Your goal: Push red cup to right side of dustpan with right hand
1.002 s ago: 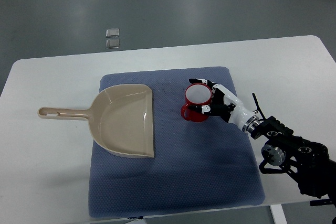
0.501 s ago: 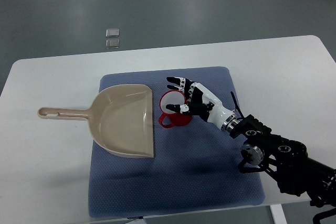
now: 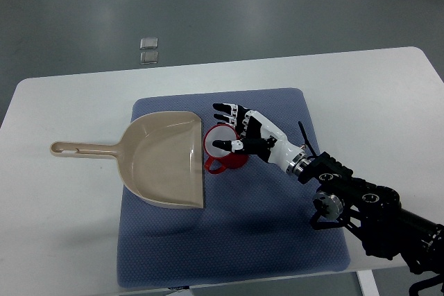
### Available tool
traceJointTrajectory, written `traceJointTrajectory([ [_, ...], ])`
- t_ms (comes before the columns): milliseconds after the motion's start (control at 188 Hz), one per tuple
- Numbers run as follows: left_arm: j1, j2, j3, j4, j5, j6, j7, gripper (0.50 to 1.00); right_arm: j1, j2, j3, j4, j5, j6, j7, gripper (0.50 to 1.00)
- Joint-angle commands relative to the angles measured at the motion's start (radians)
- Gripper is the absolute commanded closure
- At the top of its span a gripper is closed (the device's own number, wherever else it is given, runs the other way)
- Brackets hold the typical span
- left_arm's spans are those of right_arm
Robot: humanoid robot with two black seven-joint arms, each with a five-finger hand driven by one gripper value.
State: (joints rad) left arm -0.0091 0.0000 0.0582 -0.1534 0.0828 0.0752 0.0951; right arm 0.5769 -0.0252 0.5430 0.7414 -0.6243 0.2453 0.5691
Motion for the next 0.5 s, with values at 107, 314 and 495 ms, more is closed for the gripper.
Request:
traceJointTrajectory([
  [107, 0.000, 0.000, 0.000, 0.000, 0.000, 0.000, 0.000, 0.500, -0.002, 0.016, 0.000, 0.001, 0.000, 0.000, -0.002, 0.568],
  [314, 0.000, 0.000, 0.000, 0.000, 0.000, 0.000, 0.000, 0.500, 0.001, 0.022, 0.000, 0.003, 0.000, 0.002, -0.005, 0.568],
  [495, 0.000, 0.000, 0.000, 0.000, 0.000, 0.000, 0.000, 0.500, 0.001, 0.025, 0.000, 0.007, 0.001, 0.002, -0.006, 0.568],
])
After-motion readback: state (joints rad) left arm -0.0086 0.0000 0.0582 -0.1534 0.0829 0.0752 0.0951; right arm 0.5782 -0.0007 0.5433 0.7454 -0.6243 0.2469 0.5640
